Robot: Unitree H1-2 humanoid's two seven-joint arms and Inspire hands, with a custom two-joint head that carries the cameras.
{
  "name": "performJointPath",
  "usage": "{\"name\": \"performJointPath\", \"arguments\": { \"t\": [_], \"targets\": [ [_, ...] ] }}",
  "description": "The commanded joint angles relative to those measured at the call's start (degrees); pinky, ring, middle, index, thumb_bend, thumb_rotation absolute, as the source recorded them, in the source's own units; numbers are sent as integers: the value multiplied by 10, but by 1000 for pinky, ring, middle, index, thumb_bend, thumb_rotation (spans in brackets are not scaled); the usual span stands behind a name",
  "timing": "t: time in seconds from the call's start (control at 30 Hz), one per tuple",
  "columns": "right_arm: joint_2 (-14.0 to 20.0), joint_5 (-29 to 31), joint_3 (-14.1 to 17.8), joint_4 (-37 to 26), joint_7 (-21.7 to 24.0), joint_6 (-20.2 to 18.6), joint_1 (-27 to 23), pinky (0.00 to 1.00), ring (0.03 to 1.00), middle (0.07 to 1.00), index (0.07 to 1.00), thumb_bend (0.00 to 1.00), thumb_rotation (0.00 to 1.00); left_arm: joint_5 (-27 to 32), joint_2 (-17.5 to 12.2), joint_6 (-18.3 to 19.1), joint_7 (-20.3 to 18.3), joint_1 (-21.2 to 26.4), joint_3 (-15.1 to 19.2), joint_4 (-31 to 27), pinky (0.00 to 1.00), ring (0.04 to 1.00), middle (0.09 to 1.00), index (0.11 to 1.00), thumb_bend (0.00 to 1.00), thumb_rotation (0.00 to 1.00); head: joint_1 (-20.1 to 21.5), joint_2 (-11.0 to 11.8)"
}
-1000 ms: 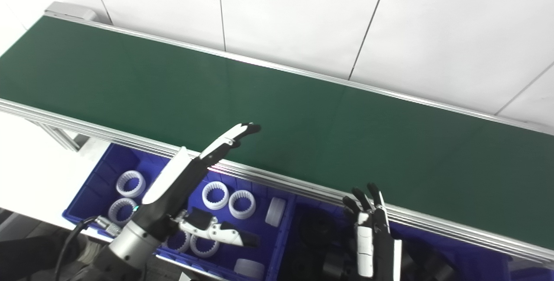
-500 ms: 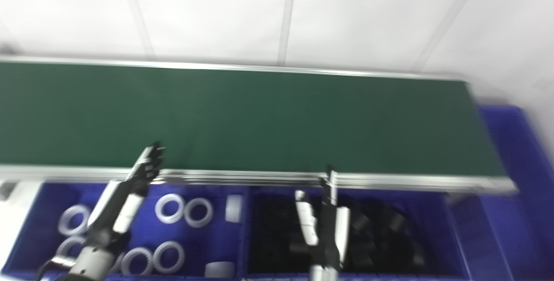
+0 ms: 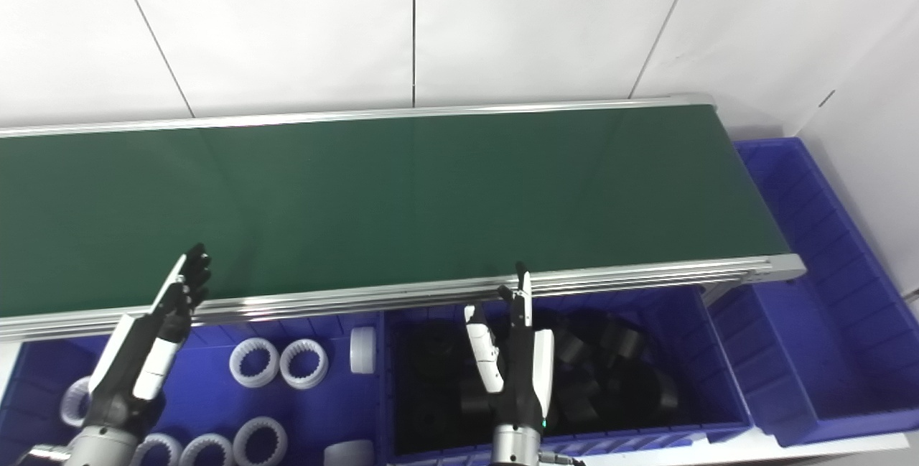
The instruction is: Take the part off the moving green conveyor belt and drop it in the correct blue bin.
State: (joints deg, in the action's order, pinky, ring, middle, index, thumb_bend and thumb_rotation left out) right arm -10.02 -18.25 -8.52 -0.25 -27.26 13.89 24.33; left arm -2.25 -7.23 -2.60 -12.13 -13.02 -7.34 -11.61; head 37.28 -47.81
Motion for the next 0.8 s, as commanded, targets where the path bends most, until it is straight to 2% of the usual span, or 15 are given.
{"name": "performJointPath", "arguments": {
  "t": [0.0, 0.03, 0.07, 0.1, 0.13, 0.17, 0.23, 0.33, 0.37, 0.47, 0.63, 0.77],
  "targets": [
    [-65, 10, -43, -29, 8, 40, 4, 915, 900, 940, 1000, 675, 1000, 21, 14, -42, 13, -1, 5, -32, 1000, 1000, 1000, 1000, 748, 934, 0, 0],
    [-51, 17, -44, -38, 18, 44, 11, 888, 885, 925, 971, 680, 1000, 25, 27, -27, 22, -10, 6, -63, 1000, 1000, 1000, 1000, 703, 930, -63, -4],
    [-39, 28, -44, -43, 30, 46, 16, 855, 868, 907, 931, 693, 1000, 27, 38, -8, 30, -16, 6, -95, 1000, 1000, 1000, 1000, 646, 928, -69, -4],
    [-26, 43, -44, -51, 44, 50, 22, 850, 865, 904, 924, 697, 1000, 23, 50, 10, 38, -23, 4, -127, 1000, 1000, 1000, 1000, 636, 928, -104, -4],
    [-17, 57, -44, -55, 57, 53, 26, 829, 852, 889, 898, 710, 1000, 22, 59, 27, 44, -26, 4, -153, 1000, 1000, 1000, 1000, 596, 939, -104, -4],
    [-8, 72, -43, -60, 70, 55, 31, 817, 842, 879, 884, 717, 1000, 16, 68, 41, 49, -31, 1, -175, 1000, 1000, 1000, 1000, 558, 952, -137, -3],
    [7, 90, -41, -68, 91, 54, 40, 791, 822, 848, 855, 744, 1000, 5, 79, 66, 54, -44, -5, -209, 1000, 1000, 1000, 1000, 528, 980, -171, -1],
    [14, 97, -36, -72, 105, 52, 46, 762, 792, 828, 847, 780, 1000, -1, 82, 76, 55, -56, -10, -223, 1000, 1000, 1000, 1000, 568, 948, -171, -1],
    [17, 105, -33, -76, 111, 53, 50, 753, 780, 820, 835, 804, 1000, -15, 83, 70, 57, -67, -16, -225, 1000, 1000, 1000, 1000, 582, 936, -200, 1],
    [23, 120, -26, -85, 125, 54, 60, 747, 773, 815, 825, 822, 1000, -33, 91, 58, 64, -89, -28, -222, 1000, 1000, 1000, 1000, 592, 919, -209, 2],
    [25, 135, -22, -100, 143, 47, 73, 760, 781, 820, 843, 824, 992, -15, 93, 49, 63, -102, -35, -222, 1000, 1000, 1000, 1000, 612, 900, -218, -2],
    [23, 141, -23, -113, 153, 38, 81, 772, 781, 818, 841, 810, 982, -10, 83, 47, 56, -107, -44, -230, 1000, 1000, 1000, 1000, 623, 919, -218, -7]
  ]
}}
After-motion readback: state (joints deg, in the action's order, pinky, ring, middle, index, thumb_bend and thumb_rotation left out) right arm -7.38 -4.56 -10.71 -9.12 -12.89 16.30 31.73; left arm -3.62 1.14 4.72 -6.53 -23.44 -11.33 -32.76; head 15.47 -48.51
